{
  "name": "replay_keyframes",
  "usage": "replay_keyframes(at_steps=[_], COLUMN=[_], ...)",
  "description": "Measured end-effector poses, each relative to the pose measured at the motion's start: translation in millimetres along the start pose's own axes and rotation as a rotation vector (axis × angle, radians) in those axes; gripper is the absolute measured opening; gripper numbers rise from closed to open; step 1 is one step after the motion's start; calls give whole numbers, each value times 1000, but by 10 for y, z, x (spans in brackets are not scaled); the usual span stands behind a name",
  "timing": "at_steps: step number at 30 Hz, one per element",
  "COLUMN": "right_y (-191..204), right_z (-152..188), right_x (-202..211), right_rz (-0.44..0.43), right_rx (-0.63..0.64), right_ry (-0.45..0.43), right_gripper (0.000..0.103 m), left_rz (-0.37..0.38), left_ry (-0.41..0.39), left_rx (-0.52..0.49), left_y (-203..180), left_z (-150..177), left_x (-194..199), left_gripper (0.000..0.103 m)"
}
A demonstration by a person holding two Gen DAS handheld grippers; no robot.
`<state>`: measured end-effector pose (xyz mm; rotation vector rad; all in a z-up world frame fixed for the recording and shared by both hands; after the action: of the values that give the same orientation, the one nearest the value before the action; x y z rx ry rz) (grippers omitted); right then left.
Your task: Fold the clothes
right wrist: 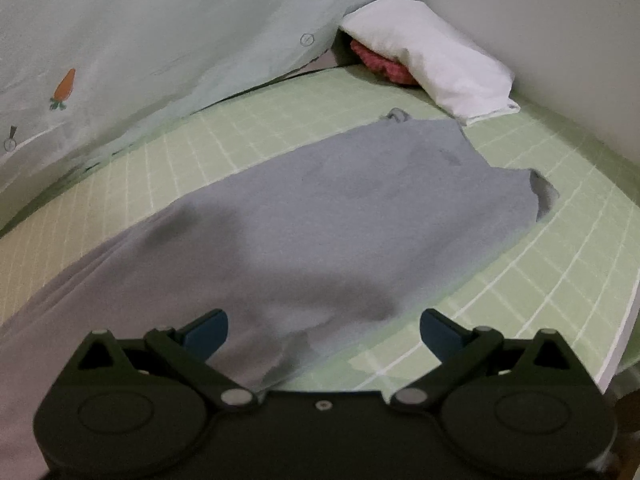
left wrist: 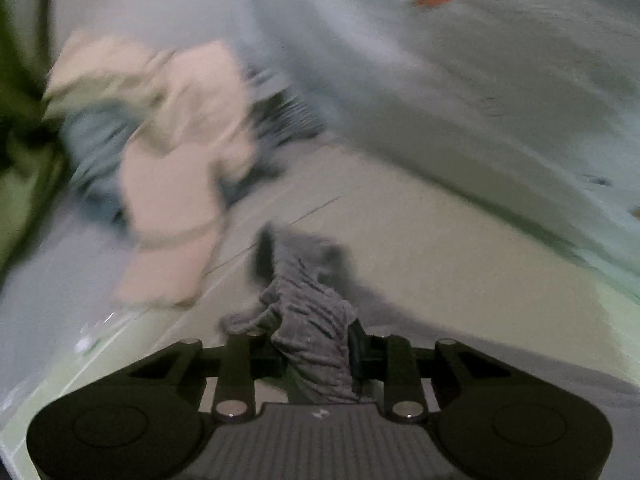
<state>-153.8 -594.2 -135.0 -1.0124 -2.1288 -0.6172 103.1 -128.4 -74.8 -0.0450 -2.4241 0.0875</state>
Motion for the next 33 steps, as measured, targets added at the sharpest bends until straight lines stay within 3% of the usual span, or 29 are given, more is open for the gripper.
replay_keyframes(at_steps=[6,10,12,14,16,21,23,25,28,33], right_y=[-343,-599,-723,-849,-967,-1117,-1098,-1051,-960,-801], right_z=[-163,-270,-312,-347,-381,-440,-441,-432,-410,-334], right_x=[-53,-95,-118,-147,-178,-269,-299,-321,-337,-352], right_rz=[-38,-46,-48,-45,-42,-52,-65,-80,-101,-117], right_rx=[29,54,62,65,66,55,57,61,69,61], right_ry=[-3,-3,-4,-3,-2,11,17,22,24,35], right_gripper=[103,103,103,103,103,103,103,103,103,103], left_rz=[174,261,237,200,195,277,310,340,373,302], left_ry=[-50,43,101,87,90,112,112,110,93,95], left_rx=[-202,-302,-382,-438,-445,-362,-385,-403,-350,-171], left_y=[-1224,-1906,-2142,-2277,-2355,-2417,-2462,-2489,-2362,-1907], left_z=[208,682,955,1115,1152,1093,1105,1108,1003,751], left_x=[342,355,256,231,236,297,328,368,504,512], left_gripper=[28,31,37,38,43,56,66,66,66,68])
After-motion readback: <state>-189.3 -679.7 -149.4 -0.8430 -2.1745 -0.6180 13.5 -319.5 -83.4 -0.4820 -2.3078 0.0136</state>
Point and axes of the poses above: each gripper's, at about its wrist camera, not at the fingertips, and x roughly against the way its jaws point, y to its left, z to its underside, the point moved 5 cm from there along -x, roughly the way its jaws point, and after that the axes turned 3 degrees about -x, right-handed, at the moved point
